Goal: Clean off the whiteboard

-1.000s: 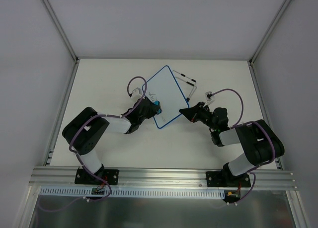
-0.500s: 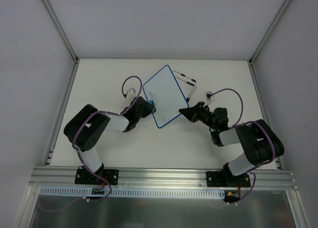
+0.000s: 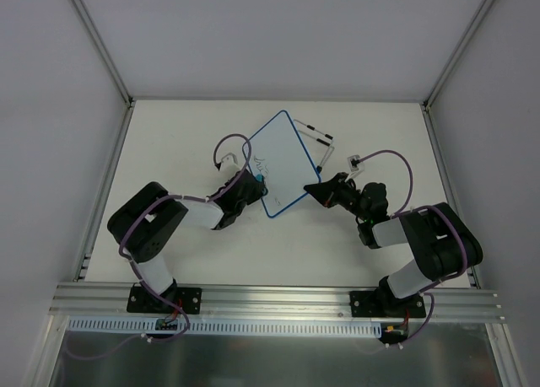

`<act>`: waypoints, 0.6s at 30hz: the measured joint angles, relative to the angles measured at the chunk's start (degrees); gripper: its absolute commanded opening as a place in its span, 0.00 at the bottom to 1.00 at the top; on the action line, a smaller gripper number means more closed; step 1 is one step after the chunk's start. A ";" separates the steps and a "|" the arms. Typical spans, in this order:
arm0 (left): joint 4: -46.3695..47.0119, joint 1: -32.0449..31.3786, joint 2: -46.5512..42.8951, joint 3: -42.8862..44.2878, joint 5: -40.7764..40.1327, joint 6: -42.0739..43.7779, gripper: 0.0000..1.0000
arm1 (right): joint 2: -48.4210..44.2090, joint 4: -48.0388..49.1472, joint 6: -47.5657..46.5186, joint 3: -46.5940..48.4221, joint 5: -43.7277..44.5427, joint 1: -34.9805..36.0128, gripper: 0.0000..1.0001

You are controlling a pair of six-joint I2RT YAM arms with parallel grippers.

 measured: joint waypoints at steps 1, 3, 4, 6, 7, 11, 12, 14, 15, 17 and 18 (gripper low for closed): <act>-0.37 -1.16 -0.55 -0.22 -0.90 0.04 0.00 | 0.00 0.04 0.00 0.00 0.00 0.00 0.00; -1.11 -3.37 -1.62 -0.74 -2.32 -0.17 0.00 | 0.00 0.09 0.02 0.00 0.04 0.00 0.00; -1.44 -4.24 -1.99 -0.90 -2.93 -0.28 0.00 | 0.00 0.09 0.02 0.00 0.09 0.00 0.00; -2.10 -6.03 -2.58 -1.01 -4.50 -0.55 0.00 | 0.00 0.11 0.02 0.00 0.13 0.00 0.00; -2.45 -6.86 -2.75 -1.01 -5.31 -0.63 0.00 | 0.02 0.13 0.02 0.00 0.17 0.00 0.00; -4.50 -9.31 -2.56 0.44 -8.94 -0.39 0.00 | 0.04 0.20 0.07 0.00 0.55 0.00 0.00; -5.35 -9.88 -2.34 1.14 -9.68 -0.11 0.00 | 0.04 0.31 0.07 0.00 0.74 0.00 0.00; -7.17 -10.93 -1.86 2.67 -11.80 0.37 0.00 | 0.04 0.55 0.07 0.00 1.03 0.00 0.00; -7.87 -11.56 -1.68 3.26 -12.39 0.57 0.00 | 0.04 0.59 0.04 0.00 1.27 0.00 0.00; -8.92 -12.66 -1.62 4.13 -13.53 0.98 0.00 | 0.04 0.61 0.04 0.00 1.60 0.00 0.00; -9.31 -13.11 -1.64 4.46 -13.94 1.14 0.00 | 0.04 0.61 0.07 0.00 1.75 0.00 0.00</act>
